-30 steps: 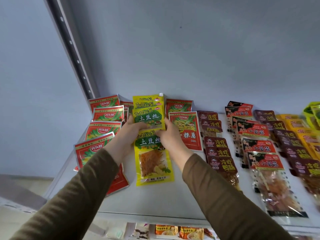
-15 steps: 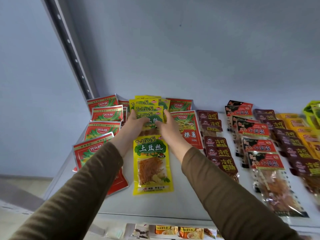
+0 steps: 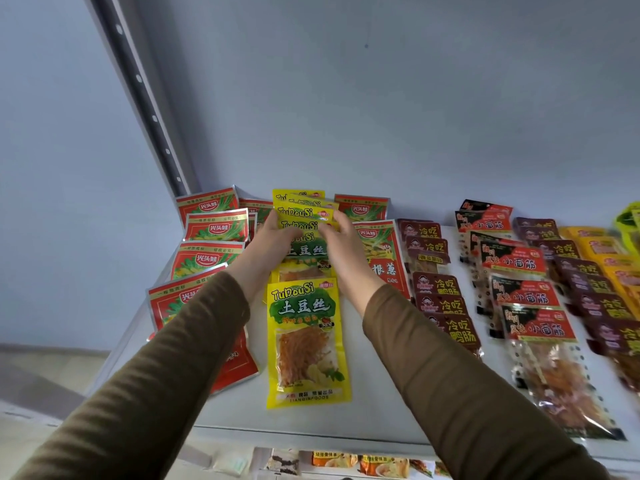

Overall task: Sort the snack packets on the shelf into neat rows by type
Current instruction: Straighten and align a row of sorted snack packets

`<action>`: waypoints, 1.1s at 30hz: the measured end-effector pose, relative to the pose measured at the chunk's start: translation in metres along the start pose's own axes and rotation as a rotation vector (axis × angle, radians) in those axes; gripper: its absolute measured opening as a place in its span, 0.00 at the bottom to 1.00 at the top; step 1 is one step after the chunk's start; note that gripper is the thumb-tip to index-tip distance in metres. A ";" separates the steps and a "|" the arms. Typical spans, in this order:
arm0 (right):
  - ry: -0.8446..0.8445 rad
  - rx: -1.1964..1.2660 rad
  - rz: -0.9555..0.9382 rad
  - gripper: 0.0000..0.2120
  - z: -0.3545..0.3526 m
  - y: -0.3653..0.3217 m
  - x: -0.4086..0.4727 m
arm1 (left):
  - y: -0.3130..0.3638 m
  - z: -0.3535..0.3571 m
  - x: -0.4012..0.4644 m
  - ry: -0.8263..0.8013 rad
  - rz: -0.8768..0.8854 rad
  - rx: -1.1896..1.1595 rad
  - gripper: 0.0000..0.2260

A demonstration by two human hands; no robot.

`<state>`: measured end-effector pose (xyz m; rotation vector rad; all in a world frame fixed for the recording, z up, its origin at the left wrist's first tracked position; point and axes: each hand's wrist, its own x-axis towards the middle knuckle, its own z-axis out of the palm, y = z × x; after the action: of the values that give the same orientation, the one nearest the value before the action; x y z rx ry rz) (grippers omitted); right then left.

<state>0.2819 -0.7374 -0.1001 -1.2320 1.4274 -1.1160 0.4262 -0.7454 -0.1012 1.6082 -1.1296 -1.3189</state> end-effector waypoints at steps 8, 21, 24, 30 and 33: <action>-0.006 -0.327 -0.119 0.24 0.011 0.015 -0.002 | 0.004 0.006 -0.027 0.039 0.009 0.216 0.37; -0.030 0.112 0.062 0.27 0.009 0.006 0.008 | 0.016 0.006 -0.018 -0.015 -0.122 0.014 0.23; -0.051 0.152 0.036 0.27 0.008 0.005 0.011 | 0.015 0.007 -0.012 -0.008 -0.129 -0.048 0.19; -0.094 0.233 0.142 0.33 0.005 0.019 0.014 | 0.014 0.004 -0.012 -0.021 -0.170 -0.130 0.14; -0.073 0.226 0.169 0.30 0.010 0.017 0.021 | 0.015 0.004 -0.007 0.001 -0.127 -0.162 0.16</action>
<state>0.2867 -0.7578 -0.1206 -0.9648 1.2864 -1.0727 0.4196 -0.7436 -0.0853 1.5822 -0.9075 -1.4522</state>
